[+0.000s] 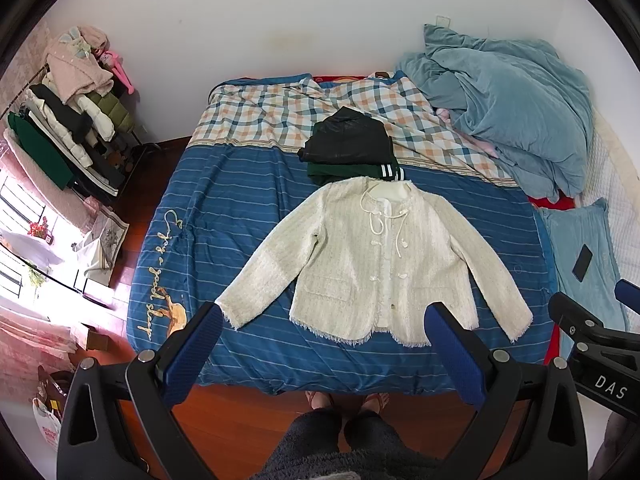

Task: Fold large clothes

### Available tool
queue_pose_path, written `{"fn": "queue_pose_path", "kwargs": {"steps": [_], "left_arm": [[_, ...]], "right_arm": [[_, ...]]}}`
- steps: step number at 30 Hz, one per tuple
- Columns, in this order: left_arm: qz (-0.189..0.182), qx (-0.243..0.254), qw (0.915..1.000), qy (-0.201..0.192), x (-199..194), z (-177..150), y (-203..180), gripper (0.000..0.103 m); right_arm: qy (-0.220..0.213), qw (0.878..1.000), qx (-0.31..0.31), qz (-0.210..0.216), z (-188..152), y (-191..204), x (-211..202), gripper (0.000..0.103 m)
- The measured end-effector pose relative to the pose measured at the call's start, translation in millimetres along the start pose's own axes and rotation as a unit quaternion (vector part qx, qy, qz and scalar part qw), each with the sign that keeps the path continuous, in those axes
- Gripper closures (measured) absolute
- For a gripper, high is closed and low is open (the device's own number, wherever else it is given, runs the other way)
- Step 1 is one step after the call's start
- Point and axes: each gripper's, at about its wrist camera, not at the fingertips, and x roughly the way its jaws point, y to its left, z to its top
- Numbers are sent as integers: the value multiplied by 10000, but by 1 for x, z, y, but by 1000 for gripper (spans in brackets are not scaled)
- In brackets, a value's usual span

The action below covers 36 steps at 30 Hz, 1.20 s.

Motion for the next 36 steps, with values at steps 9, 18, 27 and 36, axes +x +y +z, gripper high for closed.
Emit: {"fn": "queue_pose_path", "kwargs": {"steps": [9,18,27,36], "left_arm": [[-14,-16,10000,-30,-1,-3,3,0],[-34,-19,10000,-4,-1,1,1,0],[-44,-30,10000,-9,-2,1,0,0],[-51,-30,10000,-14,-2,0,0,0]], "right_arm": [[-3,10000,-1,1,0,15,-5,0],[12,10000,-16,18,-5,18,-10,0],[18,10000,-13,14,-4,16,-9,0],[23,10000,-22,24,-6,15,-10,0]]}}
